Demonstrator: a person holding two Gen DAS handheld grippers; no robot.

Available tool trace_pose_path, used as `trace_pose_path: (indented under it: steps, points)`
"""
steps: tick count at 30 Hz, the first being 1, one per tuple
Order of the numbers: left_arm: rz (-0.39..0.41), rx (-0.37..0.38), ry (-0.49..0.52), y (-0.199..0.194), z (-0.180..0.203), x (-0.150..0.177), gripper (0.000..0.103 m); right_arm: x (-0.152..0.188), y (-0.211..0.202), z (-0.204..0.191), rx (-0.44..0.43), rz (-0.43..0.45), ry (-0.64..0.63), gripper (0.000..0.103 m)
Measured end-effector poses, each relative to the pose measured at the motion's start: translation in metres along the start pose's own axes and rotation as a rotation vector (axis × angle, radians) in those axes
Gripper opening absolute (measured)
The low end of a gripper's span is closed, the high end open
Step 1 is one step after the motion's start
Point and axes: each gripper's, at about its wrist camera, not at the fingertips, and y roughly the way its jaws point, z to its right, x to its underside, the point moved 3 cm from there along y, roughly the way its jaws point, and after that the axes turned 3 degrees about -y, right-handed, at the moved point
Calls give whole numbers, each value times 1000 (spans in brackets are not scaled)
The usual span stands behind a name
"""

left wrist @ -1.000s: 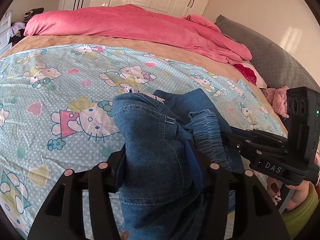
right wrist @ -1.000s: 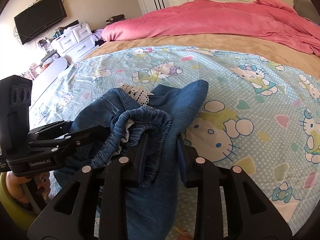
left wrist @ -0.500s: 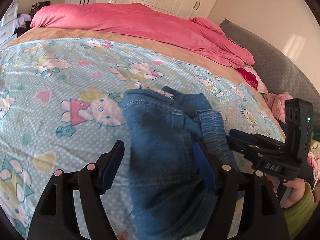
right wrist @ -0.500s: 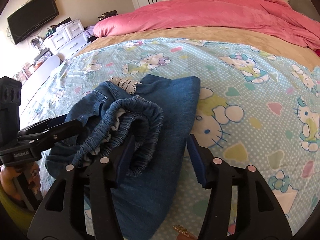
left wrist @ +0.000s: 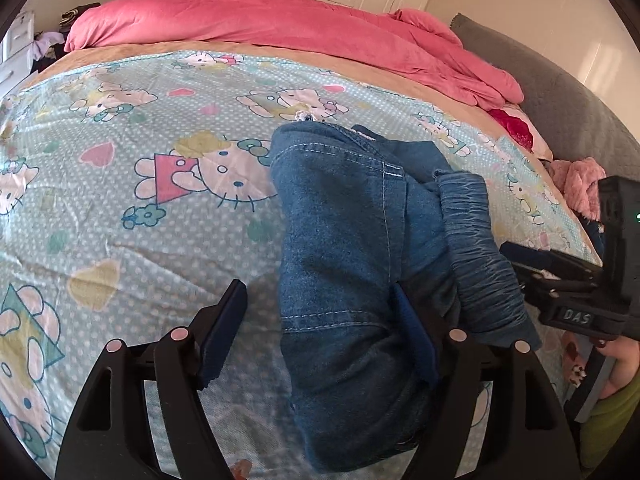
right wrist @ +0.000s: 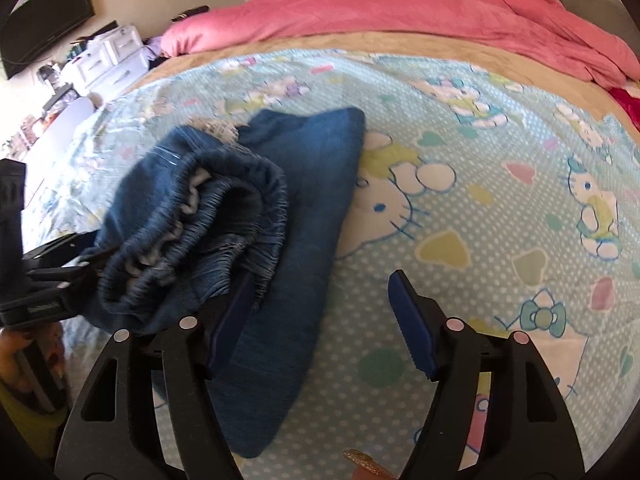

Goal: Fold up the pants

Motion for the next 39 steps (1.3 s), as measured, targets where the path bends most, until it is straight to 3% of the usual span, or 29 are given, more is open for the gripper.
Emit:
trace_pose_path:
  steps: [4, 5, 11, 17, 23, 39]
  points:
    - [31, 14, -15, -18, 3, -3, 76, 2, -17, 0, 4, 54, 18, 69]
    - [41, 14, -13, -25, 4, -2, 80, 3, -26, 0, 5, 80, 25, 76]
    - [134, 19, 19, -75, 23, -1, 99, 8, -82, -7, 37, 220, 33, 93]
    - [204, -22, 49, -118, 38, 4, 99, 17, -129, -14, 99, 312, 35, 94]
    - [217, -29, 31, -145, 41, 19, 99, 27, -162, -19, 127, 361, 27, 94]
    - [235, -64, 44, -175, 45, 49, 99, 56, -199, -42, 126, 401, -2, 94]
